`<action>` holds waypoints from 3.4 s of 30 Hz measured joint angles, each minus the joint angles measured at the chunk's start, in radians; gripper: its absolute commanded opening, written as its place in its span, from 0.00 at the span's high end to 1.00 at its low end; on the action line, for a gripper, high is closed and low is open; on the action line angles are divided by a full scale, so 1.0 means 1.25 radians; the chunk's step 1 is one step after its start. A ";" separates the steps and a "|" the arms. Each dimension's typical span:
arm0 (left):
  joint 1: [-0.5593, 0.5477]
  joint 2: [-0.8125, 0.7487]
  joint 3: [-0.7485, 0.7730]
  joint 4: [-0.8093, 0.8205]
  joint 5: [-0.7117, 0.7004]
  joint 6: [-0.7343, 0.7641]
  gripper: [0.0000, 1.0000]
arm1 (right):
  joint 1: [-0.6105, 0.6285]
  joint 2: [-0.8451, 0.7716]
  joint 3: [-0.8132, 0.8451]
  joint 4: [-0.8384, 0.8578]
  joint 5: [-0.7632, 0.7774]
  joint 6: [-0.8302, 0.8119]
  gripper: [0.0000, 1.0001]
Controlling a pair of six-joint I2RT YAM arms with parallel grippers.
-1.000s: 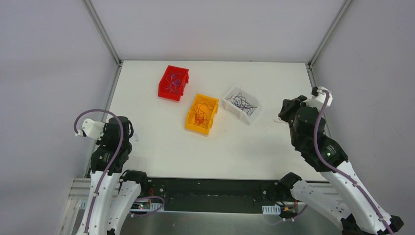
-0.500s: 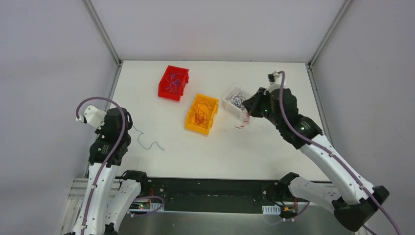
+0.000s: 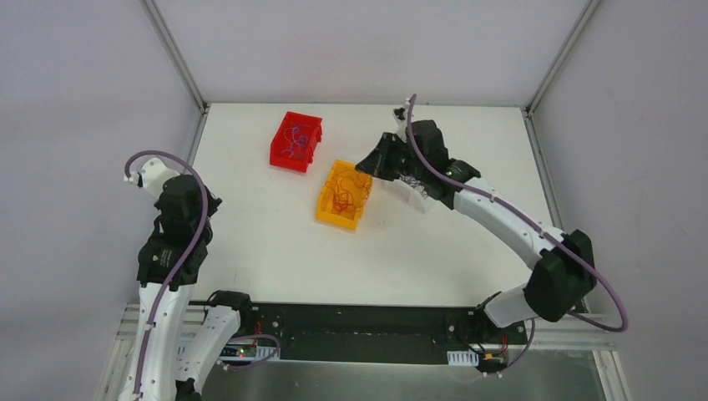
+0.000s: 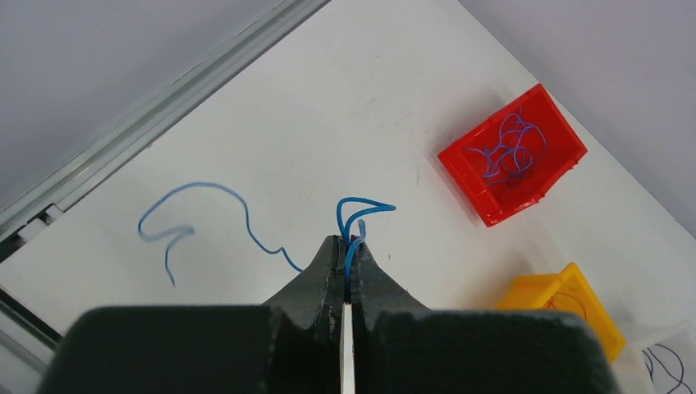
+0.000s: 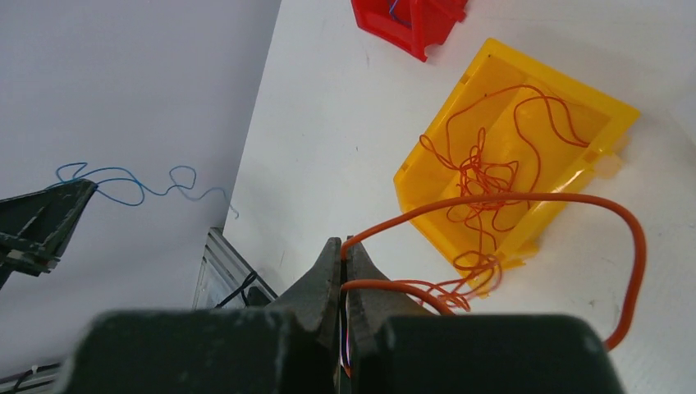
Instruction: Untangle the cables
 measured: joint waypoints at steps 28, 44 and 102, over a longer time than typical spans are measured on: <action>0.000 0.182 0.199 0.017 0.259 0.125 1.00 | 0.085 0.497 0.242 -0.105 0.291 -0.003 1.00; 0.000 0.213 0.204 0.033 0.336 0.121 1.00 | 0.092 0.506 0.335 -0.161 0.378 -0.070 0.88; -0.018 0.797 0.640 0.228 0.520 0.133 1.00 | 0.006 -0.299 -0.253 -0.124 0.404 -0.120 0.10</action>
